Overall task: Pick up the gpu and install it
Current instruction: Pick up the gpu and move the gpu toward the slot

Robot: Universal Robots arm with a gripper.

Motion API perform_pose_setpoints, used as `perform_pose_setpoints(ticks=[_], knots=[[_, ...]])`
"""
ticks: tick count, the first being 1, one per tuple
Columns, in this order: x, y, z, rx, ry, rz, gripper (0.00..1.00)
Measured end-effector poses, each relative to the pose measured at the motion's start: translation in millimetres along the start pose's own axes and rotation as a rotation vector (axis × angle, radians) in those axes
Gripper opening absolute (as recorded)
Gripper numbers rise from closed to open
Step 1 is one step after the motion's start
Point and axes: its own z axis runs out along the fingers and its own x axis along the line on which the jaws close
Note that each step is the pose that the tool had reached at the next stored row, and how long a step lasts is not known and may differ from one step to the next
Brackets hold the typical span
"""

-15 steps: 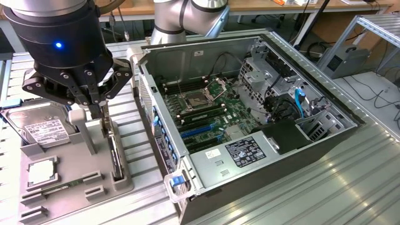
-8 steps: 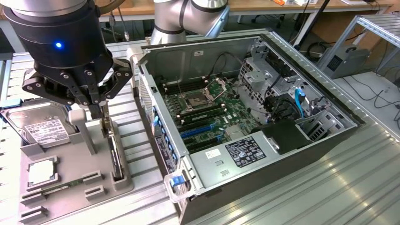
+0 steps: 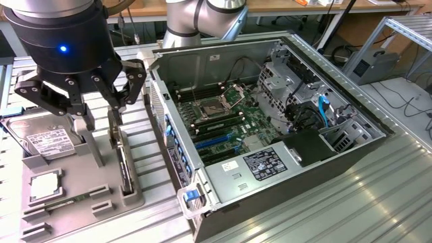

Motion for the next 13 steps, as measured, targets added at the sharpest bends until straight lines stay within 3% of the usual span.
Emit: perform_pose_setpoints(ticks=[3, 4, 5, 13], knots=[[0.0, 0.0, 0.0, 0.0000, 0.0000, 0.000, 0.54], [0.0, 0.0, 0.0, 0.0000, 0.0000, 0.000, 0.54], [0.0, 0.0, 0.0, 0.0000, 0.0000, 0.000, 0.60], [0.4, -0.4, 9.4, 0.0000, 0.0000, 0.000, 0.60]])
